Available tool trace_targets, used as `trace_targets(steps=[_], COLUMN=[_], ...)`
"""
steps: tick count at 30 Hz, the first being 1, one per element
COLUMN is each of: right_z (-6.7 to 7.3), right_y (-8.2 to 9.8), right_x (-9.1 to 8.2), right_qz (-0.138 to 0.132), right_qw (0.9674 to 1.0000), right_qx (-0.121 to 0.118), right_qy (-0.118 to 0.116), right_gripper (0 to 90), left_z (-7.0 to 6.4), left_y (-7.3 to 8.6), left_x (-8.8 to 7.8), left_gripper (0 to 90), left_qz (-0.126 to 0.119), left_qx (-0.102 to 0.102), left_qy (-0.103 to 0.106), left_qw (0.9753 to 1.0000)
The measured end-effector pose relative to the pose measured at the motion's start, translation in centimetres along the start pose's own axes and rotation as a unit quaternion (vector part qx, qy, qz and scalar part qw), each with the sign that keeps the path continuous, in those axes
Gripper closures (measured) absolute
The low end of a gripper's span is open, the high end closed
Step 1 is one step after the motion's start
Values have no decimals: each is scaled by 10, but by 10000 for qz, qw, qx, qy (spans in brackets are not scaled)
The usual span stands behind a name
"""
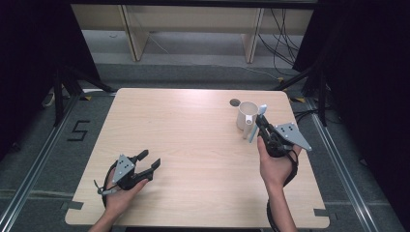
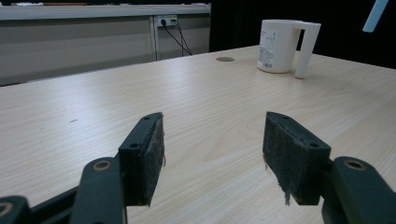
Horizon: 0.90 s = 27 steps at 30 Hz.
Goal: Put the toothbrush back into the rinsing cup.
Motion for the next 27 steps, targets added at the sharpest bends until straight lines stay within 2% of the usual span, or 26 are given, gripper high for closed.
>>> trace_targets(steps=[3, 4, 6, 17, 18, 24, 27], right_z=[1, 0, 2, 1, 2, 5, 7], right_y=[-4, -6, -8, -15, -15, -21, -25], right_x=[2, 3, 4, 11, 12, 20, 23], right_qz=[-33, -81, -69, -90, -84, -114, -142], right_qw=[10000, 10000, 10000, 10000, 9999, 9999, 9999], right_qx=[24, -55, 36, -10, 60, -47, -19], right_qy=[-33, -12, -45, 7, 18, -21, -51], right_gripper=[860, 860, 860, 861, 860, 861, 861], left_z=[0, 0, 0, 0, 0, 0, 0], left_y=[0, 0, 0, 0, 0, 0, 0], left_x=[0, 0, 0, 0, 0, 0, 0], left_gripper=[380, 380, 381, 380, 380, 380, 380], left_qz=[9, 1, 6, -3, -2, -14, -23], left_qx=[14, 16, 12, -1, -3, 5, -6], left_qy=[4, 2, -7, 1, 1, 2, 2], left_qw=[10000, 10000, 10000, 10000, 10000, 10000, 10000])
Point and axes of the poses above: each handheld gripper's, and its own axes: x roughly forward along the jaws, y roughly out of its underside, z roughly to its left, the point moved 8 cm from there along x, roughly forward along the jaws, and after that the axes turned 2 degrees about y, right-handed, at the moved point
